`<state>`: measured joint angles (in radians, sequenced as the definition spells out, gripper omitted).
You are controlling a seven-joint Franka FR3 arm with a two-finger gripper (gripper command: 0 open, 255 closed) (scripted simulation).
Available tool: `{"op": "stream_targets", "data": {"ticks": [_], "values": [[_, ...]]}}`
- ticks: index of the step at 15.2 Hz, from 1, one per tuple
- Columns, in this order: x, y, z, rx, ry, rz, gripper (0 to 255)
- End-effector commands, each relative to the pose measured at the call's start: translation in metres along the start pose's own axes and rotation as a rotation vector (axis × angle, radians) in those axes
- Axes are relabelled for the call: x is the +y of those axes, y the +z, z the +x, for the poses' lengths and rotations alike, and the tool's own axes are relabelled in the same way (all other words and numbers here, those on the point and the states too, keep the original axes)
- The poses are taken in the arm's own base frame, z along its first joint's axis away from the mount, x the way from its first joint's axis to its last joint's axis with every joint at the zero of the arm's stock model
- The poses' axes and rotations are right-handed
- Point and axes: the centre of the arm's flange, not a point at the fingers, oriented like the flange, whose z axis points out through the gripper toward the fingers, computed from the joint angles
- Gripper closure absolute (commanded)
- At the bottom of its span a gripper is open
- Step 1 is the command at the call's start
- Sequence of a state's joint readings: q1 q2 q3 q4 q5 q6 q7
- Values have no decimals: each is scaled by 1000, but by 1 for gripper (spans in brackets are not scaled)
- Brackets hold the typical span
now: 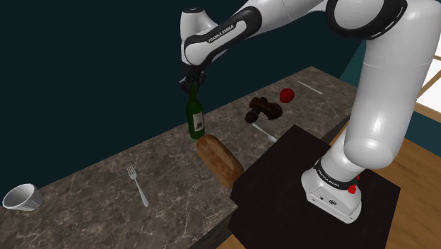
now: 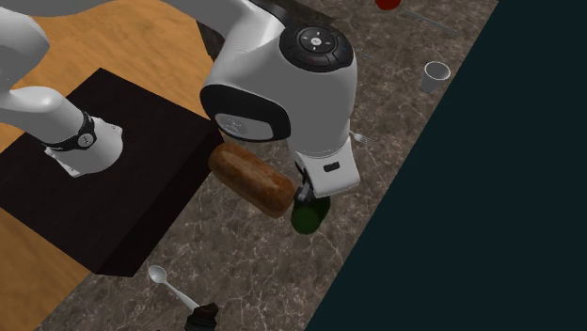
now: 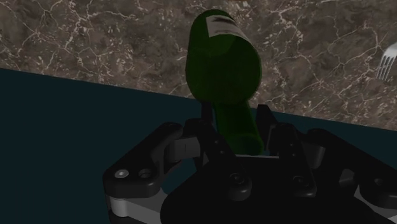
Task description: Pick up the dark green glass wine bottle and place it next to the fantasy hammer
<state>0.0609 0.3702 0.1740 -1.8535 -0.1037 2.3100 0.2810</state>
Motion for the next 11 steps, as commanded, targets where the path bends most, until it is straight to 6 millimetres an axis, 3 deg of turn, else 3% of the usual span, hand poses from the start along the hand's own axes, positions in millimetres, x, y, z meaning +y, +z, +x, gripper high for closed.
{"op": "stream_targets", "data": {"ticks": [1,11], "values": [[1,-12,1,0,0,0,255],[0,-64,6,0,0,0,255]]}}
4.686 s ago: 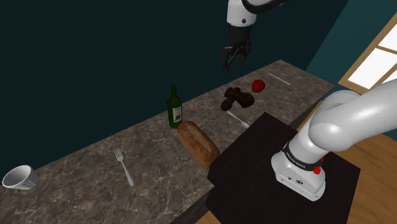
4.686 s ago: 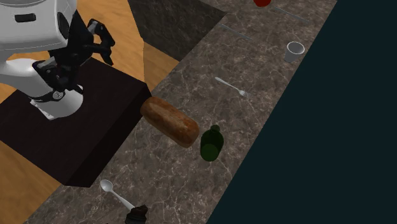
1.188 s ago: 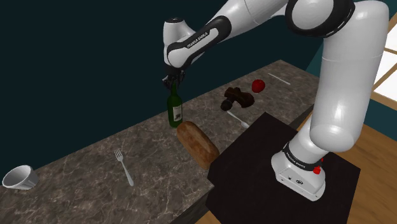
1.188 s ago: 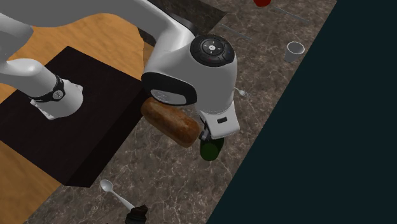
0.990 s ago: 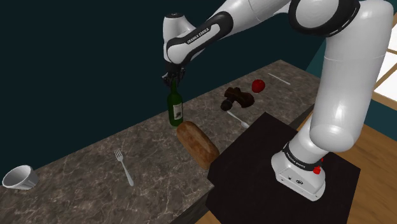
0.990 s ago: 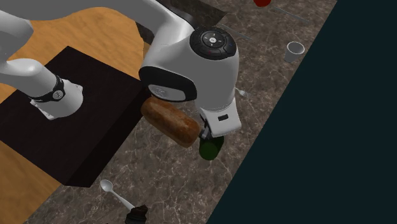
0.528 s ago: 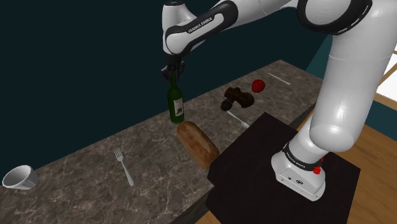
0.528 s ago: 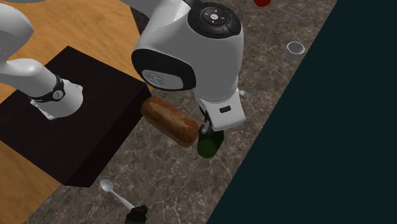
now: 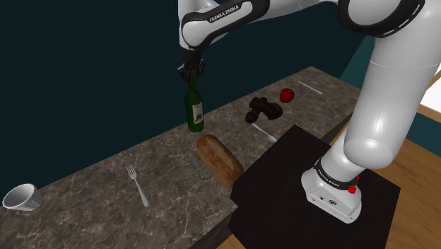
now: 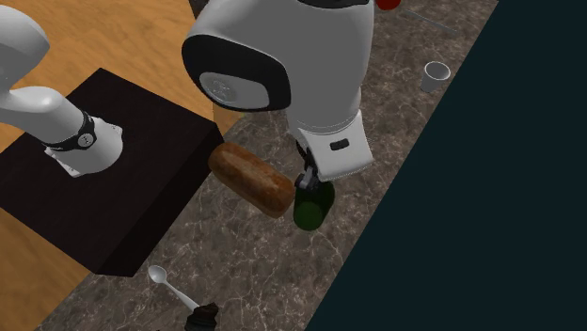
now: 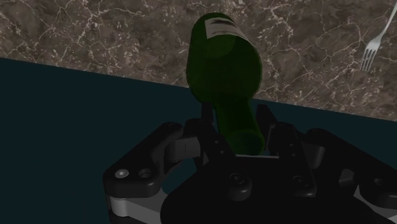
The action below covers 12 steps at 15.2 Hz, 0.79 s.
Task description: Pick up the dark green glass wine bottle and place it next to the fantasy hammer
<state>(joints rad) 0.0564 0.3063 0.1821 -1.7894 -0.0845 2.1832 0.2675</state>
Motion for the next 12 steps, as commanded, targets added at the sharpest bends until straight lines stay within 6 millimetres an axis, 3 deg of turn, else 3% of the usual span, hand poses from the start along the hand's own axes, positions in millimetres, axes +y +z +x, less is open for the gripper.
{"op": "stream_targets", "data": {"ticks": [1,12], "values": [[1,-12,0,0,0,0,255],[1,-69,6,0,0,0,255]]}}
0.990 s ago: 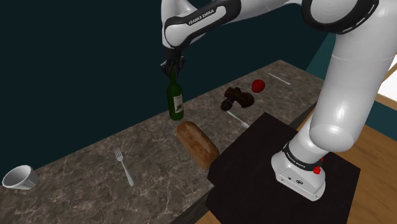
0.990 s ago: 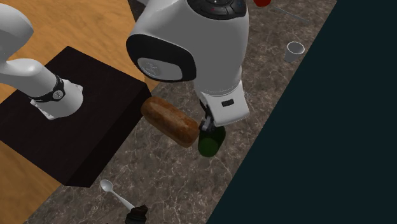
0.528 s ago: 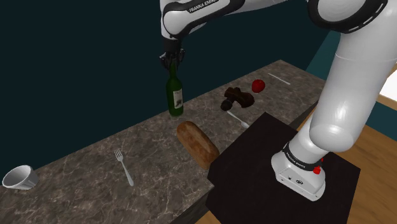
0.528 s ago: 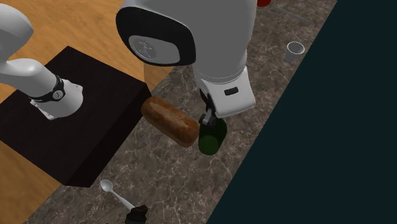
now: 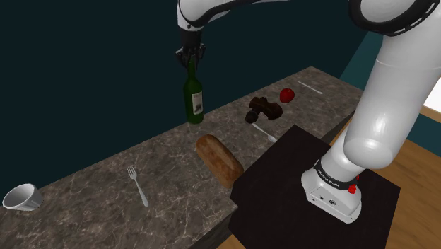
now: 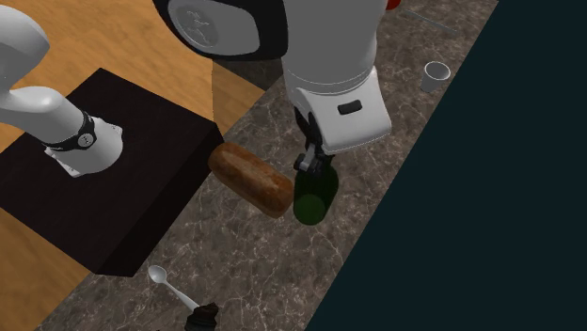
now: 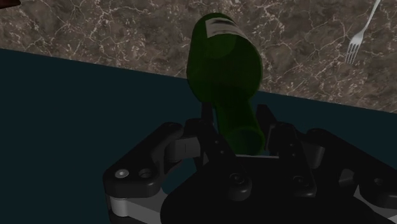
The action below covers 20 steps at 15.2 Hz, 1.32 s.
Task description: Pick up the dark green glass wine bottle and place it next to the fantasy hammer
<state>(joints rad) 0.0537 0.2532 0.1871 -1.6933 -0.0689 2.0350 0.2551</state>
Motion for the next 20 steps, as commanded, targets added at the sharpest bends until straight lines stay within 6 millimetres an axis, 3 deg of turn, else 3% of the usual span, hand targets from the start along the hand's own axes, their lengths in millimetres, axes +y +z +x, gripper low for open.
{"op": "stream_targets", "data": {"ticks": [1,20], "values": [[0,-9,1,0,0,0,255],[0,-109,11,0,0,0,255]]}}
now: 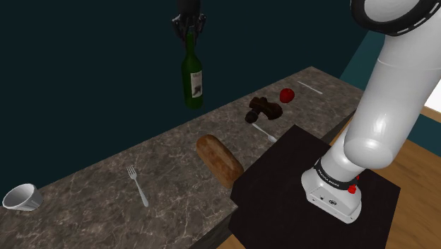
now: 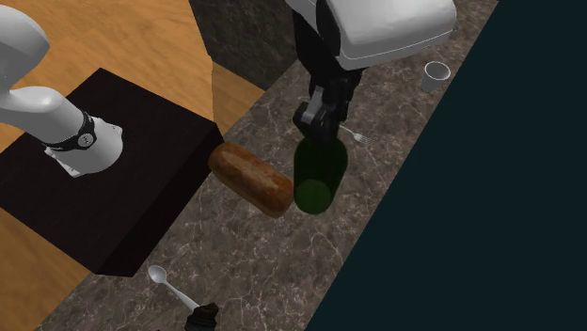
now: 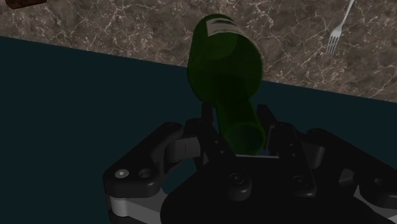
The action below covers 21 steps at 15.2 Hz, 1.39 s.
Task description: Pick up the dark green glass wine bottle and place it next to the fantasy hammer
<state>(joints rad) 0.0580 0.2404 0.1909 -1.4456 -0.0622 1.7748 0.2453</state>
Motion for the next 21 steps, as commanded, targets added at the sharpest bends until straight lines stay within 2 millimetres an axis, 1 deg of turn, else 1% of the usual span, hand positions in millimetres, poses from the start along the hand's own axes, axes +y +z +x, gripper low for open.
{"op": "stream_targets", "data": {"ticks": [1,21], "values": [[0,-11,2,0,0,0,255],[-1,-116,12,0,0,0,255]]}}
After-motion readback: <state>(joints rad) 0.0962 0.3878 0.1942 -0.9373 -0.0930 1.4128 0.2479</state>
